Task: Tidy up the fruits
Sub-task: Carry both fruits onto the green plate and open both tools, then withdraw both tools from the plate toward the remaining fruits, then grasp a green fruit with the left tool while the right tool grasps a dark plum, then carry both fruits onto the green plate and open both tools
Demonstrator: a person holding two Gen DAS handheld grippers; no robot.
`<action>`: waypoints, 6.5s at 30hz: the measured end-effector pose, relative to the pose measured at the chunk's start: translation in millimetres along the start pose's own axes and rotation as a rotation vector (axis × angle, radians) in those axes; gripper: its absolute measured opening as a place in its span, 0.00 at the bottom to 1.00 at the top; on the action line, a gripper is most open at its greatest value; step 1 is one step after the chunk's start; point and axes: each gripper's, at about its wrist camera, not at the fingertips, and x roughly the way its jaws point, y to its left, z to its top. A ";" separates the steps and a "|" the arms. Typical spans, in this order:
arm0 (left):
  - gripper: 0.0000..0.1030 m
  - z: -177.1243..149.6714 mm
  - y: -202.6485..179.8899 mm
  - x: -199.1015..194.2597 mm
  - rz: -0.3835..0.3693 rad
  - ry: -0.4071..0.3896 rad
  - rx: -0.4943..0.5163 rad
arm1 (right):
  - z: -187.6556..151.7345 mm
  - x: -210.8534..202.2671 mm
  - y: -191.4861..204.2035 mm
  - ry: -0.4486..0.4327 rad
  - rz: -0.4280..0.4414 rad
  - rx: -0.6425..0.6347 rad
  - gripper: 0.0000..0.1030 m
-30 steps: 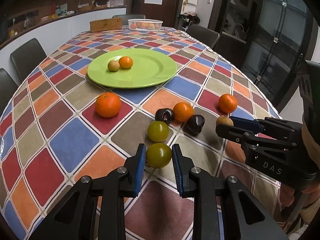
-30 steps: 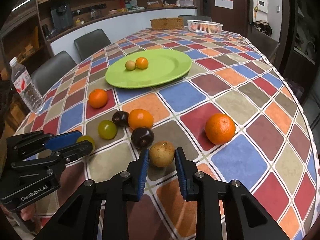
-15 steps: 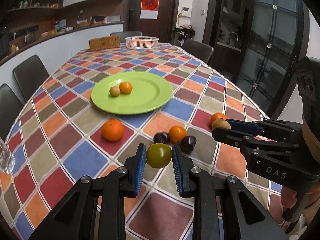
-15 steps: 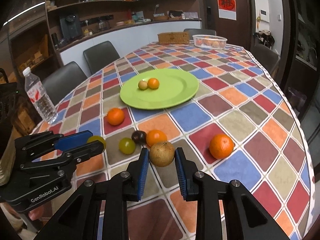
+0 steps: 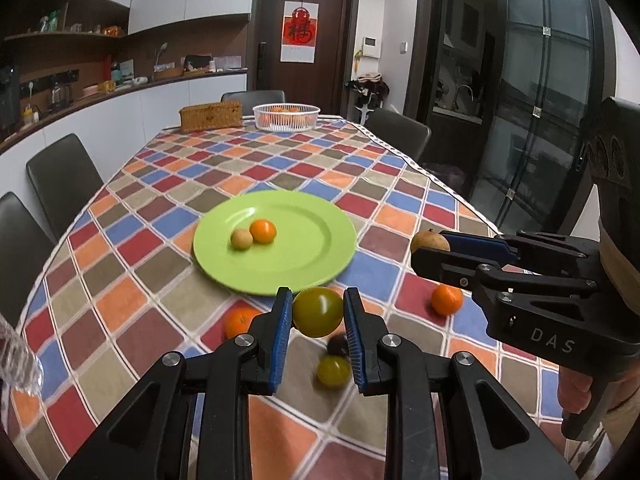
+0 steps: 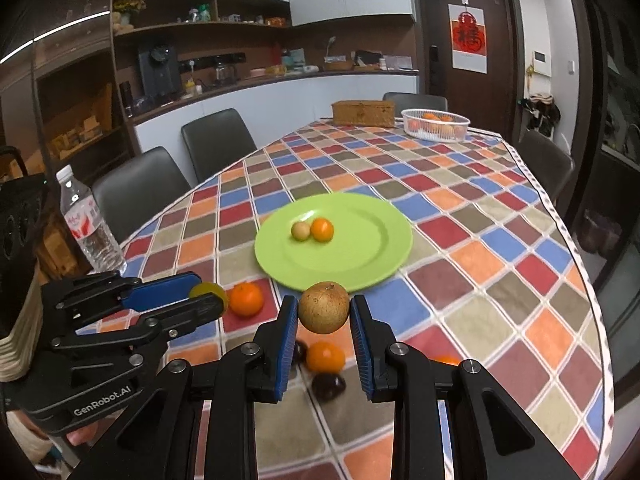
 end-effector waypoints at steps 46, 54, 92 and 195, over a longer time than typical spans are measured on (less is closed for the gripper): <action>0.34 69.7 78.4 143.8 -0.029 0.249 -0.086 | 72.6 176.7 -45.5 0.344 0.018 0.111 0.35; 0.36 69.7 68.7 109.0 0.018 0.196 -0.037 | 76.5 140.4 -41.7 0.280 0.001 0.080 0.35; 0.70 -16.1 -6.4 -21.9 0.001 -0.014 0.170 | -15.5 -13.6 8.5 0.026 -0.074 -0.087 0.45; 0.28 59.7 17.8 31.7 -0.075 -0.039 0.071 | 49.5 30.2 -22.2 -0.018 0.028 0.023 0.30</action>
